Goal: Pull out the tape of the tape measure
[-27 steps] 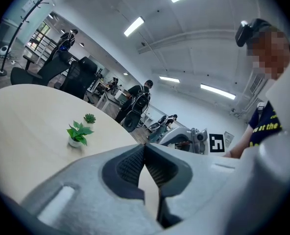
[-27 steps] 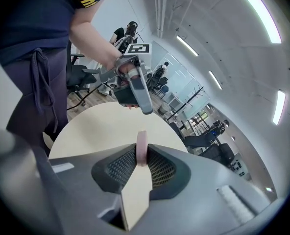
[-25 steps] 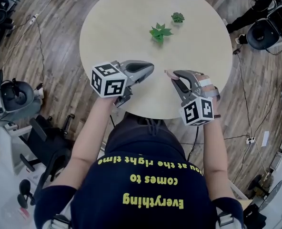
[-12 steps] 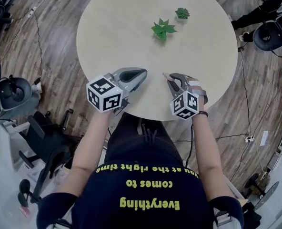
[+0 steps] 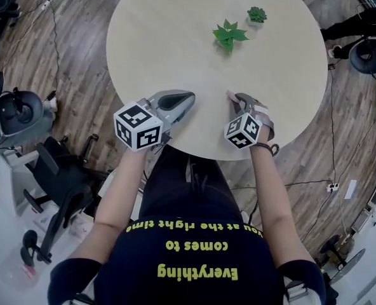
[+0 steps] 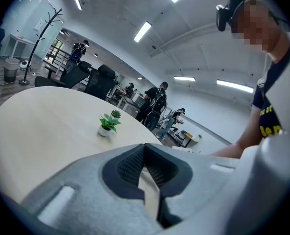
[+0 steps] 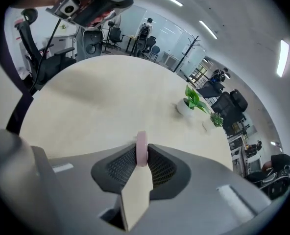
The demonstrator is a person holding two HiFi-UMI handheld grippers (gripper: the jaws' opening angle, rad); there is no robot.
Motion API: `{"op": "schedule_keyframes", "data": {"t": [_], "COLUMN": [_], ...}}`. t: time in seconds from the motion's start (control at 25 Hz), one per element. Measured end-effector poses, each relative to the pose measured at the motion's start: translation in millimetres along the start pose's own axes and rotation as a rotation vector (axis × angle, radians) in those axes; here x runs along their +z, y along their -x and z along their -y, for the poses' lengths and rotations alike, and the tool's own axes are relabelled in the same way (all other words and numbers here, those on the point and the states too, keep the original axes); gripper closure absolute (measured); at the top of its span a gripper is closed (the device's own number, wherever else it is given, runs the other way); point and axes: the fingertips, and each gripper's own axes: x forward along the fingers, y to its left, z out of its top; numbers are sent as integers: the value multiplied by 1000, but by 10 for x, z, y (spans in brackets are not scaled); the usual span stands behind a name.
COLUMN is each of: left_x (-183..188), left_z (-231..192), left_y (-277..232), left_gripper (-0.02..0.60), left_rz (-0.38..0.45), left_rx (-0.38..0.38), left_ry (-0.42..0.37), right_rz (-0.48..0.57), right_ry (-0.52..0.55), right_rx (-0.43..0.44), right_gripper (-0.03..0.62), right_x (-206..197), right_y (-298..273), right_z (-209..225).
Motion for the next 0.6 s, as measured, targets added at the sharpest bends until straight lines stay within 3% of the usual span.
{"op": "schedule_keyframes", "data": {"t": [0.12, 0.28, 0.6], "left_x": [-6, -19, -117], "left_z": [-12, -24, -11], "left_y": [-8, -17, -31], "left_gripper": [580, 580, 580], "left_rz": [-2, -10, -31], "left_rx": [2, -2, -31], "left_ry": [3, -1, 29], "right_rz": [-17, 10, 36], "right_ry": [7, -60, -116], "right_rx": [-11, 16, 138], "right_gripper": [502, 493, 429], "right_x": [-28, 21, 47], "right_y": [-77, -88, -39], "right_z": [-9, -22, -266]}}
